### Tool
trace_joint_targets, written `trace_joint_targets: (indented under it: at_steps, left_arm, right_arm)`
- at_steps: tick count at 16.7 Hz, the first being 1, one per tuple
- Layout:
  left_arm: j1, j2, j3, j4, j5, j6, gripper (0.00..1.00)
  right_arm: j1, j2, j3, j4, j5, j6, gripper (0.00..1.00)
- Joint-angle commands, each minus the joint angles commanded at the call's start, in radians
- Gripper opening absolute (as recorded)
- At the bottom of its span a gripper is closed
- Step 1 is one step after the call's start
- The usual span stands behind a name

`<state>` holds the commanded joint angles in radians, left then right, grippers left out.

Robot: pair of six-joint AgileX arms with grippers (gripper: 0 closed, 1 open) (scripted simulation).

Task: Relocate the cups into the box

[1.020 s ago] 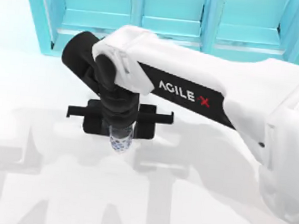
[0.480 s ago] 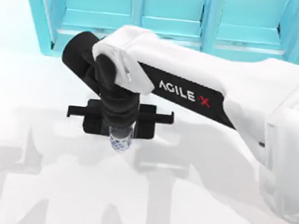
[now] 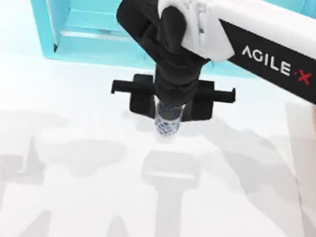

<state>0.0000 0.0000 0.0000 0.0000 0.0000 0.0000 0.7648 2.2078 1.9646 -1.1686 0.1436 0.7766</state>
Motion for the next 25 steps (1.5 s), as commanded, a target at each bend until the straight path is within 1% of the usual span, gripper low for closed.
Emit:
trace_joint_targets:
  at_steps: [3, 9, 12, 15, 22, 25]
  left_arm:
    - [0.000, 0.000, 0.000, 0.000, 0.000, 0.000, 1.00]
    - [0.000, 0.000, 0.000, 0.000, 0.000, 0.000, 1.00]
    - [0.000, 0.000, 0.000, 0.000, 0.000, 0.000, 1.00]
    - [0.000, 0.000, 0.000, 0.000, 0.000, 0.000, 1.00]
    - [0.000, 0.000, 0.000, 0.000, 0.000, 0.000, 1.00]
    - [0.000, 0.000, 0.000, 0.000, 0.000, 0.000, 1.00]
  right_arm:
    - [-0.040, -0.097, -0.070, -0.034, -0.008, -0.043, 0.00]
    - [-0.043, -0.107, -0.078, -0.036, -0.008, -0.050, 0.00]
    - [-0.106, -0.139, -0.102, -0.037, -0.022, -0.113, 0.00]
    - [-0.261, -0.210, -0.168, -0.040, -0.051, -0.265, 0.00]
    - [-0.838, -0.453, -0.413, -0.043, -0.142, -0.832, 0.00]
    - [-1.018, -0.553, -0.506, -0.036, -0.179, -1.011, 0.00]
